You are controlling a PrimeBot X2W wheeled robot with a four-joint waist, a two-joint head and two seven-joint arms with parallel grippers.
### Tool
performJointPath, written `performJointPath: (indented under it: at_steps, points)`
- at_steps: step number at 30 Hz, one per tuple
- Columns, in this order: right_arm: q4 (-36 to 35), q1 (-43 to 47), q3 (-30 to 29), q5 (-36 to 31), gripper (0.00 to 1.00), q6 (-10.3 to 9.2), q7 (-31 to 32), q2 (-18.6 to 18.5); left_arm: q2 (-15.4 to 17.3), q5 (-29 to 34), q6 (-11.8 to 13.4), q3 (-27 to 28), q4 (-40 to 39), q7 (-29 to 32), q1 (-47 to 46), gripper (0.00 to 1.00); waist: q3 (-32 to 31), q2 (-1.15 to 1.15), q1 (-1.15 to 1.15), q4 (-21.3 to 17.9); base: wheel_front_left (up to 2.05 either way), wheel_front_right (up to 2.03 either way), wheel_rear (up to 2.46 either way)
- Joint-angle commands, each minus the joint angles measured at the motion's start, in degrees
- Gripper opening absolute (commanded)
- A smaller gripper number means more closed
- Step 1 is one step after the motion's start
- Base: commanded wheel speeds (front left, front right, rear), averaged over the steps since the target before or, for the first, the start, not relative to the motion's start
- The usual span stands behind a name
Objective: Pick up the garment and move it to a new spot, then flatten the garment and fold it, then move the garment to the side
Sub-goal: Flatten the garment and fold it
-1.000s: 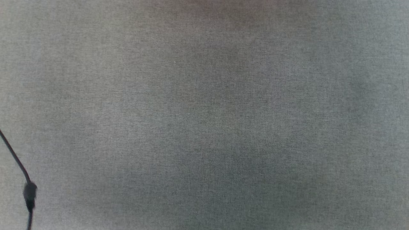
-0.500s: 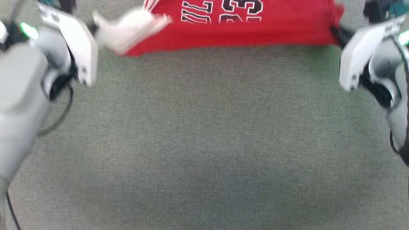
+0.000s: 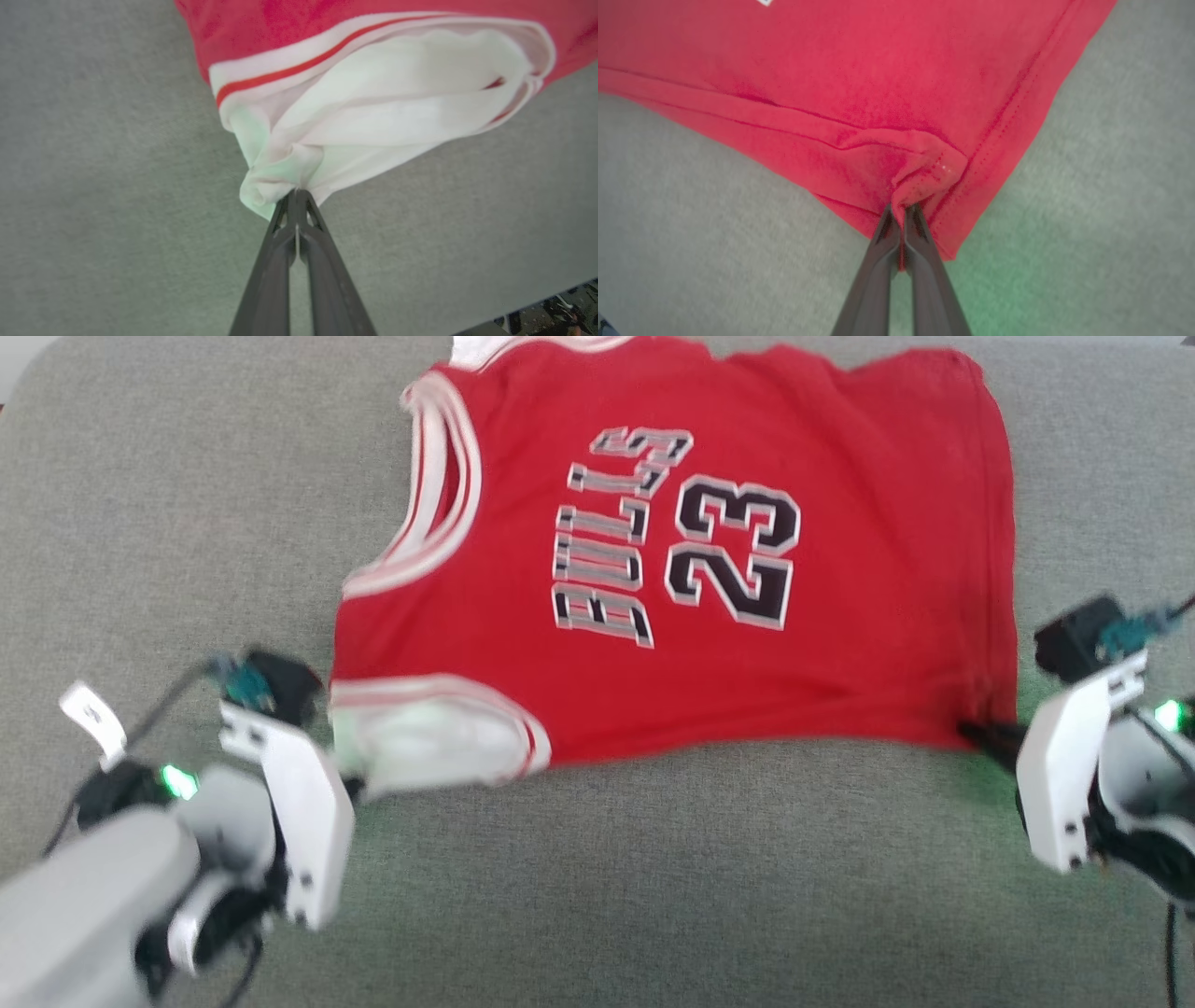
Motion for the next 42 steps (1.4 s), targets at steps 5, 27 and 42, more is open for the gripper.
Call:
performJointPath:
  at_steps: [5, 27, 42]
  points:
    - [-7.9, 10.5, -1.1, 3.5, 0.00, -0.02, 6.1, -3.4, 4.0, -2.6, 7.1, -2.2, -12.8, 2.0, 8.5, 0.00, -0.9, 0.00, 0.00, -0.2, 0.00, 0.00, 0.00]
    - [-20.8, 15.2, -16.4, 1.5, 0.00, -0.03, 5.4, 0.0, 13.8, 2.7, 10.4, 3.9, -24.3, 2.4, 0.8, 0.00, -1.4, 0.00, 0.00, -2.2, 0.00, 0.00, 0.00]
    - [-2.4, -4.8, -12.4, -6.4, 0.00, -0.02, 1.3, 7.5, -6.6, 8.4, -7.5, 1.7, 9.5, 4.5, -19.2, 0.00, 5.5, 0.00, 0.00, -2.9, 0.00, 0.00, 0.00]
